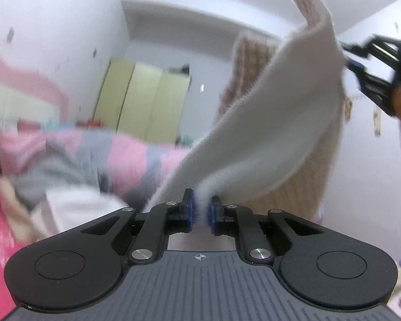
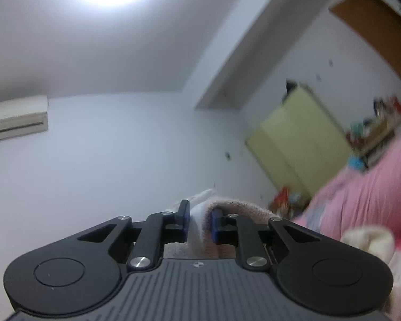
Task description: Fold clothes
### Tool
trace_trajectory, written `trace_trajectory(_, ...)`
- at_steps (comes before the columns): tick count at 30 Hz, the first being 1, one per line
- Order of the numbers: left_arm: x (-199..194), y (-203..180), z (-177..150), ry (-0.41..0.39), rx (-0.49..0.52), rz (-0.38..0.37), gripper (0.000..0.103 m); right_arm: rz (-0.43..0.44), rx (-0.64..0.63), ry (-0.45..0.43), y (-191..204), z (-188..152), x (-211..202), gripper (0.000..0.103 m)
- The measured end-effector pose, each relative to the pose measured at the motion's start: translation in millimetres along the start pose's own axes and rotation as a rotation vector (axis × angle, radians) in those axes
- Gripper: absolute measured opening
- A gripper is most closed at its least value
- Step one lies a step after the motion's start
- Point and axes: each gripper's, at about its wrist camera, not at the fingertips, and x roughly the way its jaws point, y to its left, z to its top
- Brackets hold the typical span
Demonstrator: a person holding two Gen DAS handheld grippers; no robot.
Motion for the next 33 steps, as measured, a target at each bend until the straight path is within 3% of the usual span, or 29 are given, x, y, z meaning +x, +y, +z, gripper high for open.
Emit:
trace_trajectory(5, 3, -7, 65, -0.191, 0.065, 0.014, 0.011, 0.007, -0.072, -0.153, 43, 30, -21, 0.013)
trace_trajectory(11, 3, -18, 121, -0.314, 0.116, 0.010, 0.011, -0.047, -0.171, -0.270, 81, 49, -42, 0.011)
trace_trajectory(20, -16, -42, 176, -0.463, 0.227, -0.027, 0.011, -0.121, -0.297, -0.388, 126, 54, -71, 0.010)
trace_trajectory(25, -7, -43, 198, -0.446, 0.289, -0.118, 0.011, -0.203, -0.320, -0.371, 103, 52, -64, 0.009)
trace_trajectory(29, 9, -62, 182, -0.418, 0.354, -0.111, 0.011, -0.269, -0.339, -0.357, 84, 50, -58, 0.009)
trace_trajectory(33, 61, -58, 155, -0.305, 0.322, -0.111, 0.011, -0.334, -0.358, -0.343, 66, 49, -52, 0.009)
